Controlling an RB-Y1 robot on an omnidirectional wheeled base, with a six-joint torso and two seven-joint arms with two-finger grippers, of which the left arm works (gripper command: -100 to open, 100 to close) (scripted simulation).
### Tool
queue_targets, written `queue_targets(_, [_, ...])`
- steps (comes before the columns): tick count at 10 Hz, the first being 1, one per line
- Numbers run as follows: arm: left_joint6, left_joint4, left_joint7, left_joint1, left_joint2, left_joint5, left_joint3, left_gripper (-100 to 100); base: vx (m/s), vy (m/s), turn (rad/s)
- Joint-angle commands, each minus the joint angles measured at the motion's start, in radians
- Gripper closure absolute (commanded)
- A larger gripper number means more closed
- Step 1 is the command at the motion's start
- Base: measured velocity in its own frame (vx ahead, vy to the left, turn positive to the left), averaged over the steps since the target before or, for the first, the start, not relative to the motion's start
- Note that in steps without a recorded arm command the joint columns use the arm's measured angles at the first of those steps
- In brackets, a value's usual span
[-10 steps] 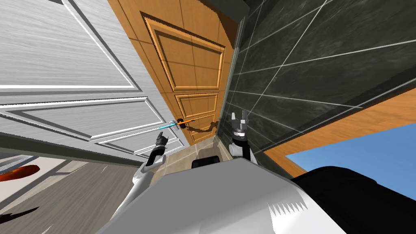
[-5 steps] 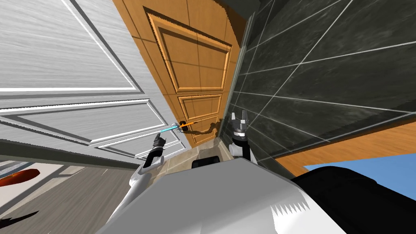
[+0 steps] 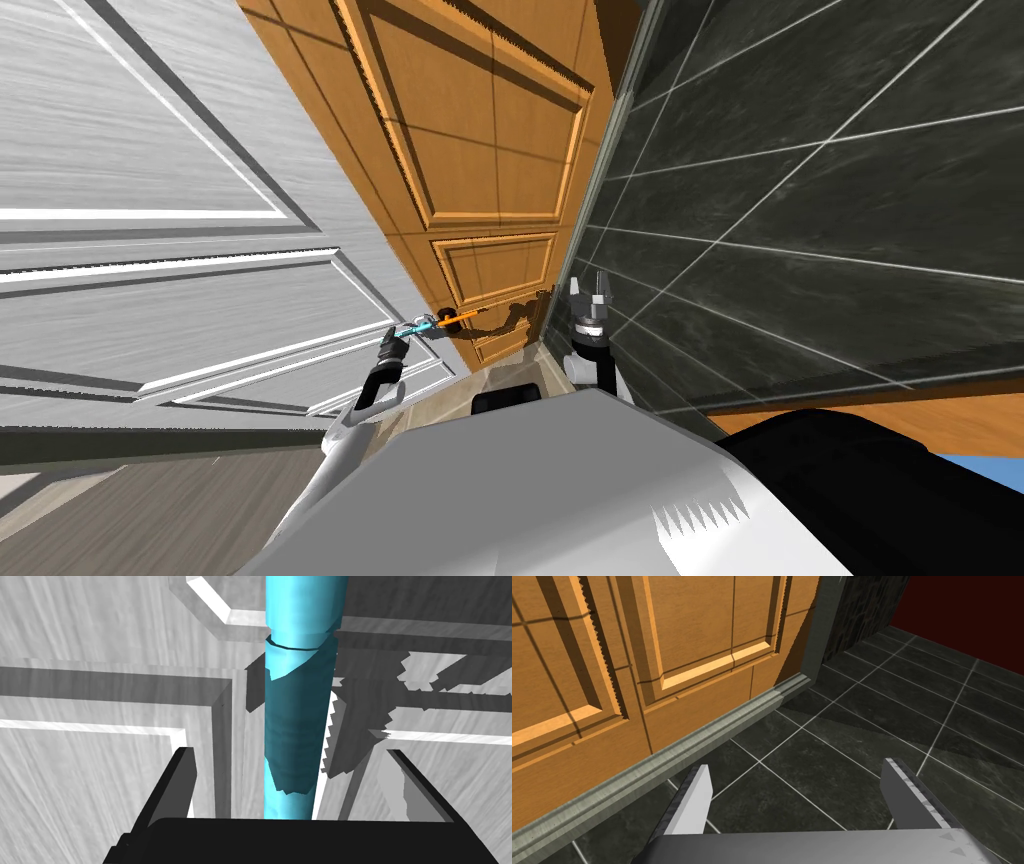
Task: Pull the door open
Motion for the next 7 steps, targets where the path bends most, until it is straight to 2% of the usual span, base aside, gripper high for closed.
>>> queue_targets(1, [-0.002, 0.002, 0.000, 0.002, 0.001, 0.000, 0.001, 100, -0.016, 0.003, 0.034])
queue_targets(6, [-0.002, 0.002, 0.000, 0.002, 0.001, 0.000, 0.001, 100, -0.020, 0.000, -0.003])
queue_targets(7, [-0.004, 0.003, 0.009, 0.013, 0.010, 0.001, -0.007, 100, -0.085, 0.003, -0.058])
